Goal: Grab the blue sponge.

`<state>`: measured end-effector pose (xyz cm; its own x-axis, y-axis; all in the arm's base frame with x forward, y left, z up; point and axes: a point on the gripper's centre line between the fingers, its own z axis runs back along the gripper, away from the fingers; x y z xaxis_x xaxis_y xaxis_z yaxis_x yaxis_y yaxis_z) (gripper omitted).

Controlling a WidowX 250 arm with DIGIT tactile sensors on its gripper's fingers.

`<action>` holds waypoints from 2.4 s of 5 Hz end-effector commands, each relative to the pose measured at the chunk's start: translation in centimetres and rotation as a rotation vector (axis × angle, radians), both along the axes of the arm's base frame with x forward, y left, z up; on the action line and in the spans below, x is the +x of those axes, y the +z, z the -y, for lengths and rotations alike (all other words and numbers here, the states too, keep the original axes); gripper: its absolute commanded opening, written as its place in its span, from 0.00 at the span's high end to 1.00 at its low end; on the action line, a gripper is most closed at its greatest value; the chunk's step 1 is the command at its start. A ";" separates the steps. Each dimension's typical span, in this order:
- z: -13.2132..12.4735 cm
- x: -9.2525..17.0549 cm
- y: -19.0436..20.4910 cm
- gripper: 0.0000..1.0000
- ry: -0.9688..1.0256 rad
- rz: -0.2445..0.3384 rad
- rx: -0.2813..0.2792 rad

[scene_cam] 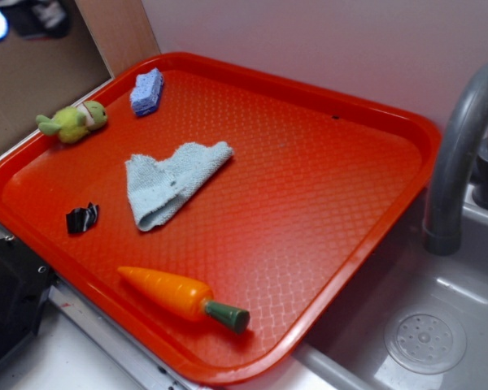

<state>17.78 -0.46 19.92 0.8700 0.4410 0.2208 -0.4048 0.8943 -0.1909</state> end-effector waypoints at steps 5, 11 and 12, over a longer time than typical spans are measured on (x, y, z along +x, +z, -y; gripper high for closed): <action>-12.1 11.1 -8.3 0.00 0.427 0.120 0.252; -16.1 11.7 -15.2 0.20 0.448 -0.033 0.297; -15.9 11.4 -15.1 1.00 0.429 -0.033 0.276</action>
<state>29.13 14.14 2.63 0.6547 0.6877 0.3138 -0.7397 0.6682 0.0790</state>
